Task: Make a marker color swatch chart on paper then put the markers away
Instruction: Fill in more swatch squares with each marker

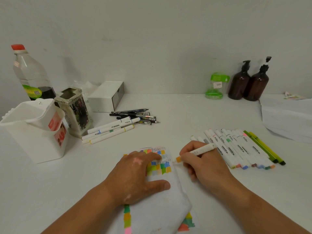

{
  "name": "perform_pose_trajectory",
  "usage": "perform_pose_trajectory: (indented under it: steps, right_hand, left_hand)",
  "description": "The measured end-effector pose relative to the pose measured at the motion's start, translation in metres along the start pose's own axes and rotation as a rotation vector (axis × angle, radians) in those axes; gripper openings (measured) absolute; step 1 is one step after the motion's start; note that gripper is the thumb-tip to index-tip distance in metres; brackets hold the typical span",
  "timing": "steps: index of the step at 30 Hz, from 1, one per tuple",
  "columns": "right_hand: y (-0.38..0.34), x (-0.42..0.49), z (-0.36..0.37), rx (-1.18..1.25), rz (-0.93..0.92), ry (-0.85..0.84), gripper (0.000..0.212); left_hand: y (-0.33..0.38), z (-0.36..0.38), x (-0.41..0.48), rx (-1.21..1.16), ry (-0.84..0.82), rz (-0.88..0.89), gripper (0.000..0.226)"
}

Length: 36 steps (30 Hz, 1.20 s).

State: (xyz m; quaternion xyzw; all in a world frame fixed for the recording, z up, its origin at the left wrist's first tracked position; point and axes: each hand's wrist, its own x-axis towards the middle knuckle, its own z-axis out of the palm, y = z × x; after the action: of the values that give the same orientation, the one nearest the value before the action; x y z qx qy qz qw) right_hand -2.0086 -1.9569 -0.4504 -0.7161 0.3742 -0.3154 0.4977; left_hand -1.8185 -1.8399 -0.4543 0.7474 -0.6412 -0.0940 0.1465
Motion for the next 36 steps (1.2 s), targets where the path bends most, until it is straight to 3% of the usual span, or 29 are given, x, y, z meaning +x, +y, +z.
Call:
perform_pose_trajectory:
  steps: [2, 4, 6, 8, 11, 17, 22, 29, 36]
  right_hand:
    - [-0.005, 0.001, -0.004, 0.163, 0.0, 0.05, 0.01]
    - [-0.009, 0.001, -0.007, 0.273, -0.004, 0.064, 0.006]
    - [-0.011, 0.0, -0.008, 0.327, -0.013, 0.036, 0.006]
    - [-0.012, -0.001, -0.007, 0.345, -0.026, -0.003, 0.004]
    - [-0.015, -0.003, -0.007, 0.406, -0.03, -0.04, 0.006]
    - [-0.021, -0.005, -0.01, 0.508, -0.042, -0.038, 0.006]
    - [-0.022, -0.008, -0.01, 0.453, -0.089, -0.101, 0.005]
    - [-0.024, -0.011, -0.005, 0.408, -0.079, -0.175, 0.003]
    - [-0.026, -0.014, 0.0, 0.412, -0.073, -0.227, 0.005]
  left_hand:
    - [0.001, -0.002, -0.001, -0.096, 0.07, 0.015, 0.054]
    - [0.001, -0.008, 0.0, -0.353, 0.133, 0.008, 0.022]
    - [0.0, -0.014, -0.001, -0.645, 0.16, -0.025, 0.024]
    - [-0.002, -0.017, -0.003, -0.761, 0.176, -0.037, 0.031]
    - [-0.002, -0.016, -0.004, -0.817, 0.128, -0.004, 0.032]
    - [-0.001, -0.014, -0.003, -0.936, 0.06, 0.024, 0.007]
    - [0.0, -0.014, -0.002, -0.969, 0.068, 0.034, 0.021]
    - [0.004, -0.011, -0.001, -1.059, 0.08, 0.053, 0.004]
    - [0.006, -0.012, -0.002, -1.151, 0.062, 0.088, 0.002]
